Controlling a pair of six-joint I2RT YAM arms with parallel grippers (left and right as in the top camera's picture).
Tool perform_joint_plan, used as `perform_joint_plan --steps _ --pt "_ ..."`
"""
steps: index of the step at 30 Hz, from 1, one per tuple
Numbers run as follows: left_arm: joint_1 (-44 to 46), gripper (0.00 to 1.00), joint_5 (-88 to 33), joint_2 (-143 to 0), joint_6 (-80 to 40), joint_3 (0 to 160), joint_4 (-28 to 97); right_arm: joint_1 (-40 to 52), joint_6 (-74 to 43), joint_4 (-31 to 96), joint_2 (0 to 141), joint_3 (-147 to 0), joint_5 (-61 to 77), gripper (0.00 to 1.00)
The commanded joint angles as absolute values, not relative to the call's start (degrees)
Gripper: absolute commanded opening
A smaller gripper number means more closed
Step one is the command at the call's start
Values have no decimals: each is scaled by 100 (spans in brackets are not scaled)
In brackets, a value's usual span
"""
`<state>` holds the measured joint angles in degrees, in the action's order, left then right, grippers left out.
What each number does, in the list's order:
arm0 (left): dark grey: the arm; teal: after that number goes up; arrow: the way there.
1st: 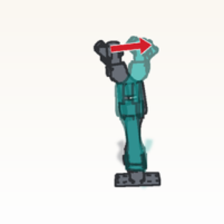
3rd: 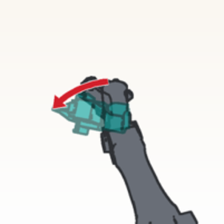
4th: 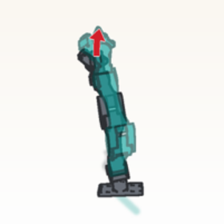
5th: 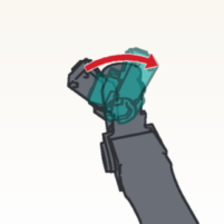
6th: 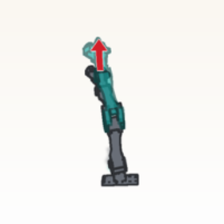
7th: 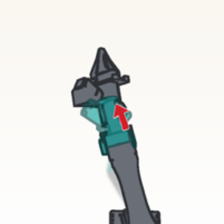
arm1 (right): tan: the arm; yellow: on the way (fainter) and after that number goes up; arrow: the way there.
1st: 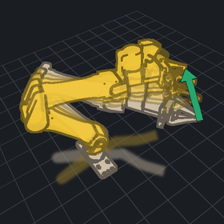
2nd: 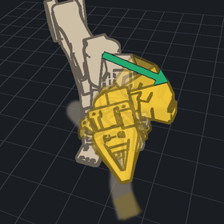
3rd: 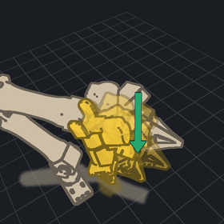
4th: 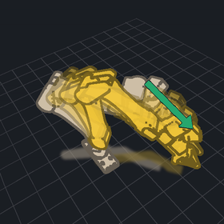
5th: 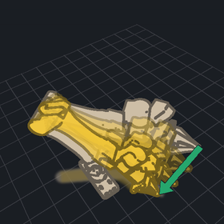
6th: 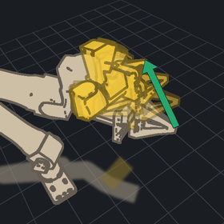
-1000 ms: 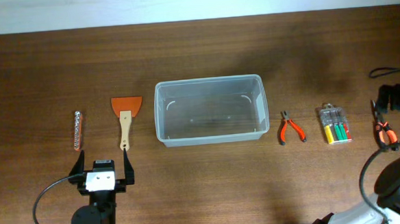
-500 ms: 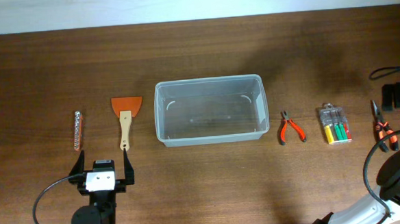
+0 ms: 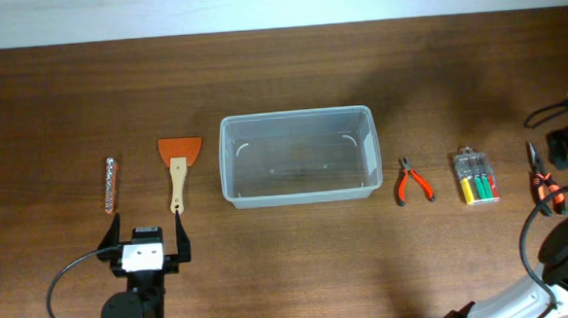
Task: Pack container
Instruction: 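Move the right gripper over the orange-black needle-nose pliers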
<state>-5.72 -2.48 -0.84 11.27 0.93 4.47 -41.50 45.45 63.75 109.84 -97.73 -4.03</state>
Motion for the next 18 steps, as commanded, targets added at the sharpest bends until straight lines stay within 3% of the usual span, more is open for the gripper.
perform_joint_plan --steps 1,18 --pt "-602 99 -209 -45 1076 51 449 -4525 4801 6462 11028 -9867 -123 98" --pt "-602 99 -209 -45 1076 51 449 -4921 5072 6375 11417 -9747 215 99"
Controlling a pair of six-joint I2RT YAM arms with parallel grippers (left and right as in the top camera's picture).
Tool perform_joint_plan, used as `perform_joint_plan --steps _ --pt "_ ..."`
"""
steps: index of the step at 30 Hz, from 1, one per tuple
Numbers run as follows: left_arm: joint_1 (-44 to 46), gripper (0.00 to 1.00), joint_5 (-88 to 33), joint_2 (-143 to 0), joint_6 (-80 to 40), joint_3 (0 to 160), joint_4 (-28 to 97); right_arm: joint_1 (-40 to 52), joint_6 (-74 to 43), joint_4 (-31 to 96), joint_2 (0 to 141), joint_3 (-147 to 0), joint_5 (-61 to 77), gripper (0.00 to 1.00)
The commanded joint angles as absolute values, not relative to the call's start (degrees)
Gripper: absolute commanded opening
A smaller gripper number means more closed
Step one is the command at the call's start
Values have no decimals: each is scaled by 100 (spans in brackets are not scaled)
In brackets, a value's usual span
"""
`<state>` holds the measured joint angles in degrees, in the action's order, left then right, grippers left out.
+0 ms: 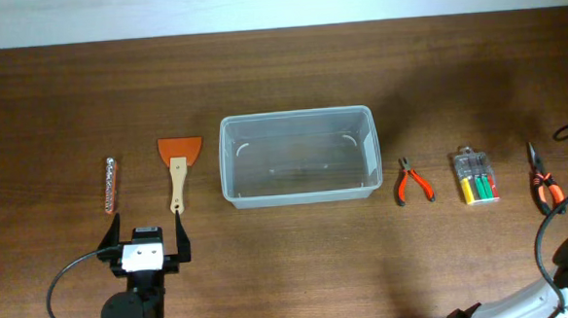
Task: Pack container
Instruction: 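Move the right gripper over the orange-black needle-nose pliers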
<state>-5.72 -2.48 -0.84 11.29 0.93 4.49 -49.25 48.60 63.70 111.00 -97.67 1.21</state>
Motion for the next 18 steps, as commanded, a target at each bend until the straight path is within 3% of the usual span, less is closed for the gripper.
perform_joint_plan --steps 1,7,18 --pt "-602 99 -209 -45 1076 51 449 -4921 5140 6370 11487 -9747 193 99" --pt "-602 99 -209 -45 1076 51 449 -4915 5706 6359 11740 -9745 191 99" --pt "-602 99 -209 -45 1076 51 449 -4917 5693 6261 12228 -9738 40 99"
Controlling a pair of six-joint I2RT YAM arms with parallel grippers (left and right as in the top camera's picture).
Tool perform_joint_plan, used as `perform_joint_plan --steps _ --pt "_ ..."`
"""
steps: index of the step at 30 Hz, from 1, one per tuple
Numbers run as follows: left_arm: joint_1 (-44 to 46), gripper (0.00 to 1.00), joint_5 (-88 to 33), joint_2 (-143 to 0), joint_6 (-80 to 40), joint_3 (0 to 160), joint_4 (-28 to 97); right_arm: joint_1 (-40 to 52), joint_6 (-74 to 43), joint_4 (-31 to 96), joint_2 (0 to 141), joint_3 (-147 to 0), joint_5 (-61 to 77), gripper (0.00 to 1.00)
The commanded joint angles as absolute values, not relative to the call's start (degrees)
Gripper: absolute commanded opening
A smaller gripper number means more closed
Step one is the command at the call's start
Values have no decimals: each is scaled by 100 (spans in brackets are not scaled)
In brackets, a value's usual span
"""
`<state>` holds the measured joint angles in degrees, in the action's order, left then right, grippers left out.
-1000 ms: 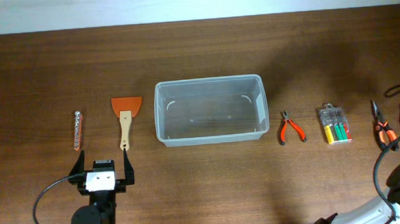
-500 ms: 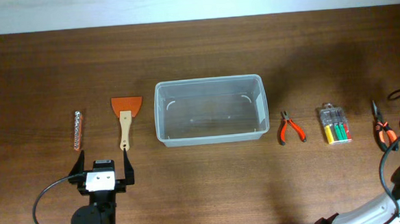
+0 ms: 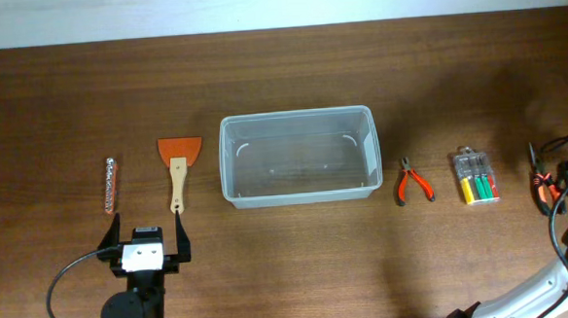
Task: Pack container
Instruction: 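Move the right gripper over the orange-black needle-nose pliers, then lower the right gripper and grasp the needle-nose pliers at the joint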
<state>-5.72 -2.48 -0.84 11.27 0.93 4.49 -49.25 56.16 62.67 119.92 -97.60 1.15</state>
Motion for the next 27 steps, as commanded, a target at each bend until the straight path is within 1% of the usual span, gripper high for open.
perform_joint_plan --steps 1,6,10,27 --pt "-602 99 -209 -45 1076 51 449 -4917 5651 6254 12274 -9736 -12 99" --pt "-602 99 -209 -45 1076 51 449 -4915 5631 6171 12405 -9734 -163 99" --pt "-602 99 -209 -45 1076 51 449 -4917 5631 5988 12409 -9734 -543 99" --pt "-602 99 -209 -45 1076 51 449 -4875 5566 5907 12669 -9730 -416 99"
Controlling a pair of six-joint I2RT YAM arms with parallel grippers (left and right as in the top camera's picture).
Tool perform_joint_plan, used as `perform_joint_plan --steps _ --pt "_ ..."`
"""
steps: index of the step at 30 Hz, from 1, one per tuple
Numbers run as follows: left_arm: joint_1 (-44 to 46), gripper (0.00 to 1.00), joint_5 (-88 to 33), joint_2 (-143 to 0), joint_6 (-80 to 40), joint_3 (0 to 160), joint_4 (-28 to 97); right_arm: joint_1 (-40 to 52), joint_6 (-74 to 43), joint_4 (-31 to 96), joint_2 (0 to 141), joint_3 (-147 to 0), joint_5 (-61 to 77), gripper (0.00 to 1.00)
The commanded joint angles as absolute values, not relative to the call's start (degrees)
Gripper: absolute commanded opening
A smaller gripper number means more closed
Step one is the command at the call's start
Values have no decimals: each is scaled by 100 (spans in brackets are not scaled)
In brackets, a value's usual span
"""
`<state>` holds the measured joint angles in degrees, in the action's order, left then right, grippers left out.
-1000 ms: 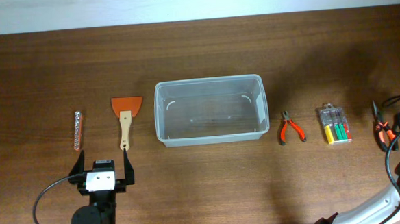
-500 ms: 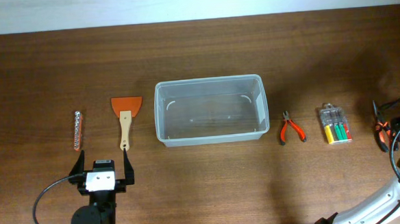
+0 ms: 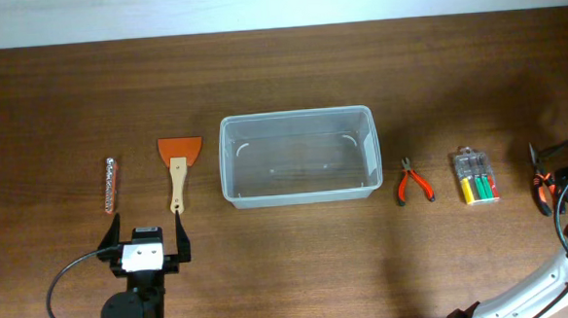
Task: Pack container
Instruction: 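Lower the right gripper and grasp the needle-nose pliers at the joint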
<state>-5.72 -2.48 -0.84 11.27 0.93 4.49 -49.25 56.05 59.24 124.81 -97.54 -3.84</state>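
A clear plastic container (image 3: 298, 156) stands empty mid-table. To its left lie an orange scraper with a wooden handle (image 3: 177, 169) and a small speckled bar (image 3: 111, 184). On the container's right are small red pliers (image 3: 412, 181), a clear case of coloured bits (image 3: 475, 176) and orange-black pliers (image 3: 538, 180). My left gripper (image 3: 146, 232) rests open near the front edge, just below the scraper's handle. At the frame's right edge my right gripper sits against the orange-black pliers. Its jaws are partly cut off.
The table's back edge meets a white wall strip along the top. Cables loop from both arms at the front left and front right. Bare wood lies between the objects and in front of the container.
My right gripper has shifted slightly at the right edge and still sits by the orange-black pliers. The left arm and every object stayed put.
My right gripper was first behind the orange-black pliers at the far right. Then it was nearly out of the frame. After that it was back beside the pliers' handles, where it is now. The left gripper stayed open and still throughout.
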Motion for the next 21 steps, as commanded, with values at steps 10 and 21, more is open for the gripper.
perform_joint_plan --steps 10,21 --pt "-602 99 -209 -45 1076 51 449 -4724 5566 5774 12704 -9730 -480 99" --pt "-602 99 -209 -45 1076 51 449 -4716 5546 5647 12809 -9730 -626 99"
